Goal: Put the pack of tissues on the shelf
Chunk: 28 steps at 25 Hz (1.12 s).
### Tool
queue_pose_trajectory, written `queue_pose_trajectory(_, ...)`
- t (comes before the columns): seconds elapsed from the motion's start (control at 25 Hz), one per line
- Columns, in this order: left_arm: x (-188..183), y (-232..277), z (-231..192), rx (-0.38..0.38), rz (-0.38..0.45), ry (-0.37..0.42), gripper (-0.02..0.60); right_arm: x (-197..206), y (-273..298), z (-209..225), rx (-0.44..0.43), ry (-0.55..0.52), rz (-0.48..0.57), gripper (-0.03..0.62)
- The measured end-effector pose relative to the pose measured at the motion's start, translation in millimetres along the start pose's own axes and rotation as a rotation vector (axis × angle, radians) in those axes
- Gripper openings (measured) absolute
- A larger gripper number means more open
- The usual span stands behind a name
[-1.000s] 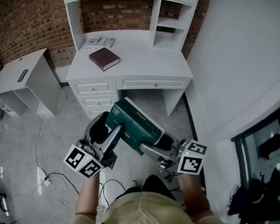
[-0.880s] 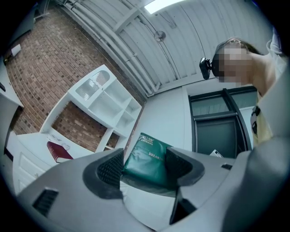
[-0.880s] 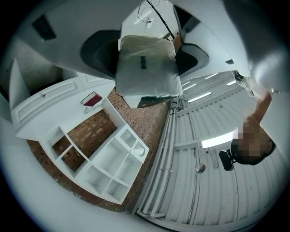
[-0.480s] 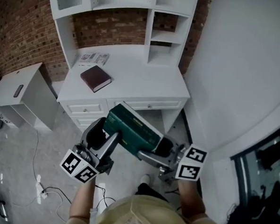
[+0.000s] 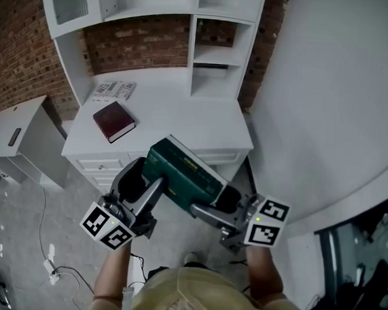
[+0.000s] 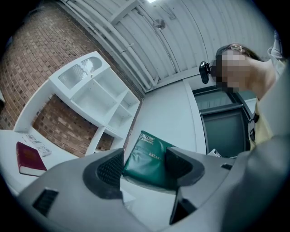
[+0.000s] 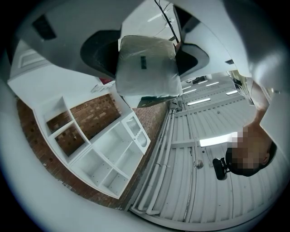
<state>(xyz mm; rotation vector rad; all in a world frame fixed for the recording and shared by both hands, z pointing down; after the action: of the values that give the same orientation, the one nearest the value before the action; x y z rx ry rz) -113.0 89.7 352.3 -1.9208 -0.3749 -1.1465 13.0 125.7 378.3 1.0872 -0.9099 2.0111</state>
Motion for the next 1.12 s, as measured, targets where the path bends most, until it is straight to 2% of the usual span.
queue_pose_trajectory(0.4,21.2,65.2,-19.6,0.040,-0.003,-0.046,0.281,-41.4,0.0,50.2,0.058,-0.040,0.014,0.337)
queue_pose_trajectory(0.76,22.0,147.0,-61.3,0.158,0.026,-0.065,0.281,-96.5,28.8,103.7,0.122,-0.140,0.056,0.337)
queue_pose_trajectory(1.04,14.8,222.0,-104.9,0.231,0.037,-0.048,0.281,-149.3,65.2,155.3,0.145,-0.217,0.085,0.337)
queue_pose_trajectory(1.12,11.1,236.7,-120.8,0.244,0.033,-0.018,0.281,-159.8,79.7,166.9,0.163,-0.262,0.084,0.337)
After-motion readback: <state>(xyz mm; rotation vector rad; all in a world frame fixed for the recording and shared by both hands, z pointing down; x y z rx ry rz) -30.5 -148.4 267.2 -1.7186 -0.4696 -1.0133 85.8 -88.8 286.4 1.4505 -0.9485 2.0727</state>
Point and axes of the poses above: the fingertips, and each gripper's own axes: y forward along the fingers, z to its right, x out of its underside, the point moved 2 cm from there along -y, backward along the fingers, and after that the axes turned 14 degrees about z, right-handed, at the moved point
